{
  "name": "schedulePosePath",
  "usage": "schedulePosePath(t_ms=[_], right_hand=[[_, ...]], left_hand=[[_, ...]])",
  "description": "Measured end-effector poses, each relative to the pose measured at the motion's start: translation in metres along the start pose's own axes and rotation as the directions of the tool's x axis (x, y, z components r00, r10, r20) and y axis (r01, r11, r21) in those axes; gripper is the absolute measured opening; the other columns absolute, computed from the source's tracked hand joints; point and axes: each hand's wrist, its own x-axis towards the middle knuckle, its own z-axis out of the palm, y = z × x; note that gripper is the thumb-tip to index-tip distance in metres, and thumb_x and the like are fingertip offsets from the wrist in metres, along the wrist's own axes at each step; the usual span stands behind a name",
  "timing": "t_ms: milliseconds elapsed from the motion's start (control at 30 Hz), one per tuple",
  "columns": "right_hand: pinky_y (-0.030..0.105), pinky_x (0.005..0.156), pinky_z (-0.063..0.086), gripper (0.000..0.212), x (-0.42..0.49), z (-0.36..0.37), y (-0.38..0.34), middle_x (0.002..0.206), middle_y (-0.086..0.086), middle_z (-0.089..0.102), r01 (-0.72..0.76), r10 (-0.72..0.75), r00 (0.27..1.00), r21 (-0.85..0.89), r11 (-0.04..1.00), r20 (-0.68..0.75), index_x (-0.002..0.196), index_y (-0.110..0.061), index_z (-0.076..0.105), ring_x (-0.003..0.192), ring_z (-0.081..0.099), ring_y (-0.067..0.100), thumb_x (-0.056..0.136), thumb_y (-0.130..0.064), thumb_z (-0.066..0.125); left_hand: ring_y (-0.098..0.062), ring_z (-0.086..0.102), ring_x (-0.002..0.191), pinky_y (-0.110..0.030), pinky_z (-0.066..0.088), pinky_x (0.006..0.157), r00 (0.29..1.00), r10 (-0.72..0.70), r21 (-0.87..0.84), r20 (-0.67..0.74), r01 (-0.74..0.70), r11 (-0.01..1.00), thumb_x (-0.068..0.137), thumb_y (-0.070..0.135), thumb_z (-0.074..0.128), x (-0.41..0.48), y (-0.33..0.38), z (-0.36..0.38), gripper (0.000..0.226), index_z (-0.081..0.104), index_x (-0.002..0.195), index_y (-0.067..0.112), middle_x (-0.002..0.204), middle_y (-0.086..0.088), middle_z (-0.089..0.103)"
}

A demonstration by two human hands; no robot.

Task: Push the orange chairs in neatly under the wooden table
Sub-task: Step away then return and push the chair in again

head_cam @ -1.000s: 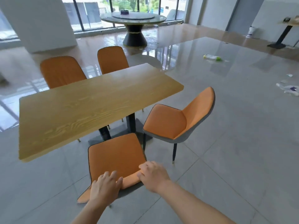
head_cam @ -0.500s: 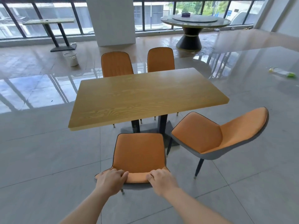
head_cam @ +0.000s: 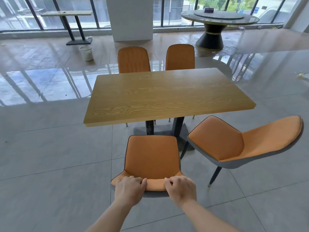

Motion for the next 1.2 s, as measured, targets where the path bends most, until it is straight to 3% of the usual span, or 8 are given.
schedulePosePath(t_ms=[133,267,600,900,1200], right_hand=[[0.026,0.06,0.042,0.056,0.0,-0.001,0.013,0.07,-0.007,0.066,0.057,-0.057,0.998,-0.003,0.998,-0.017,0.072,-0.024,0.071,0.067,0.056,0.011,0.087,-0.052,0.024],[0.023,0.057,0.034,0.047,0.004,-0.005,0.026,0.068,-0.007,0.065,0.126,-0.126,0.992,-0.014,0.992,-0.013,0.072,-0.026,0.071,0.065,0.053,0.011,0.091,-0.05,0.035],[0.027,0.063,0.052,0.049,0.005,-0.003,0.049,0.064,-0.012,0.058,0.175,-0.175,0.985,0.024,0.984,0.002,0.069,-0.026,0.068,0.066,0.057,0.009,0.088,-0.051,0.031],[0.027,0.065,0.043,0.041,-0.003,-0.007,0.032,0.074,-0.006,0.066,0.147,-0.148,0.989,0.033,0.989,0.028,0.075,-0.025,0.069,0.07,0.057,0.011,0.09,-0.044,0.036],[0.029,0.058,0.043,0.039,0.002,-0.001,0.027,0.063,-0.005,0.058,0.156,-0.156,0.988,0.019,0.988,-0.006,0.067,-0.021,0.063,0.064,0.055,0.013,0.086,-0.043,0.038]], left_hand=[[-0.013,0.055,0.09,-0.037,0.034,0.092,0.999,-0.017,-0.058,-0.046,0.015,0.998,0.098,0.05,0.02,-0.013,0.003,0.011,0.049,0.061,0.083,0.027,0.088,0.008,0.062],[-0.013,0.054,0.089,-0.038,0.036,0.09,1.0,-0.013,-0.076,-0.023,0.012,0.997,0.097,0.052,0.017,-0.018,0.01,0.014,0.049,0.06,0.085,0.029,0.087,0.009,0.061],[-0.013,0.052,0.078,-0.038,0.036,0.09,0.994,0.014,-0.124,-0.108,-0.028,0.992,0.098,0.06,0.016,-0.04,0.017,0.029,0.046,0.047,0.074,0.035,0.076,0.007,0.057],[-0.016,0.045,0.065,-0.038,0.039,0.081,0.958,0.012,-0.068,-0.286,-0.033,0.997,0.093,0.058,0.007,-0.042,0.002,0.046,0.057,0.046,0.067,0.026,0.065,0.005,0.053],[-0.016,0.043,0.065,-0.036,0.038,0.084,0.957,0.001,-0.084,-0.291,-0.027,0.996,0.092,0.058,0.006,-0.038,-0.007,0.04,0.058,0.046,0.068,0.025,0.067,0.007,0.052]])
